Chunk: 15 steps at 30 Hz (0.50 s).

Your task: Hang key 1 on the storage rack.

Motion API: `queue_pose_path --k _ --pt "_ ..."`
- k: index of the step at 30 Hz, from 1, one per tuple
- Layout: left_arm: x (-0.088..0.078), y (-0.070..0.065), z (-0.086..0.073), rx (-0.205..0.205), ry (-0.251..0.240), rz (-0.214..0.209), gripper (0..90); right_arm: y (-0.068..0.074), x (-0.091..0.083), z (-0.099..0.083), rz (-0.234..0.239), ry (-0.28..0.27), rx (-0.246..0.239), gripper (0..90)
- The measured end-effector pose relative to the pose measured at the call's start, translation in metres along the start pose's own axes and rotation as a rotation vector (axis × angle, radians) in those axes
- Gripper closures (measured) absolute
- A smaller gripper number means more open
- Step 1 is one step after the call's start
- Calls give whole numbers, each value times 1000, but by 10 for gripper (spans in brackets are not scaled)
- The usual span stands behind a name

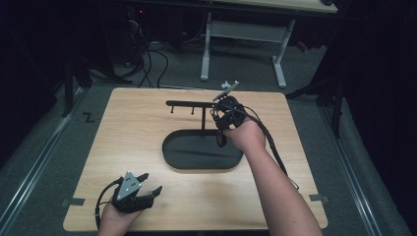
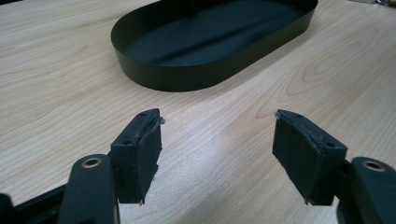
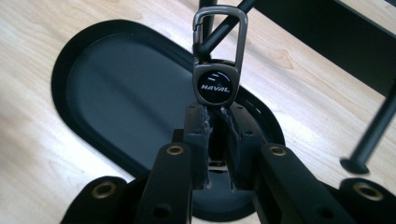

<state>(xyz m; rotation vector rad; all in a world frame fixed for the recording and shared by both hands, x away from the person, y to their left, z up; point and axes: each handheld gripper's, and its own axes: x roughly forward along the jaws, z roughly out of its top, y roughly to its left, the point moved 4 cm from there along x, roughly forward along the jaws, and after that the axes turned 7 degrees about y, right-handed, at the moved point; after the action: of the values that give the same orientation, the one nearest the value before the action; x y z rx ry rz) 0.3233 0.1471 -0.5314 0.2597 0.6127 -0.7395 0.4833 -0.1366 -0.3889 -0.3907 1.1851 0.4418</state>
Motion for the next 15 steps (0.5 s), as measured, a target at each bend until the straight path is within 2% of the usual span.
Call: queue_pose_path --k 2,6,8,9,15 --pt "0 0 0 -1 0 0 333 -1 3 2 -4 -17 -3 807" --pt "0 0 0 1 2 -2 333 -4 6 6 -6 -44 22 803" --pt "0 0 0 2 2 -2 334 -4 7 6 -9 -47 21 800" --pt "1 1 0 0 2 -2 334 -4 8 6 -10 -53 27 754" --pt "1 1 0 1 5 -3 334 -5 4 1 3 -63 43 739"
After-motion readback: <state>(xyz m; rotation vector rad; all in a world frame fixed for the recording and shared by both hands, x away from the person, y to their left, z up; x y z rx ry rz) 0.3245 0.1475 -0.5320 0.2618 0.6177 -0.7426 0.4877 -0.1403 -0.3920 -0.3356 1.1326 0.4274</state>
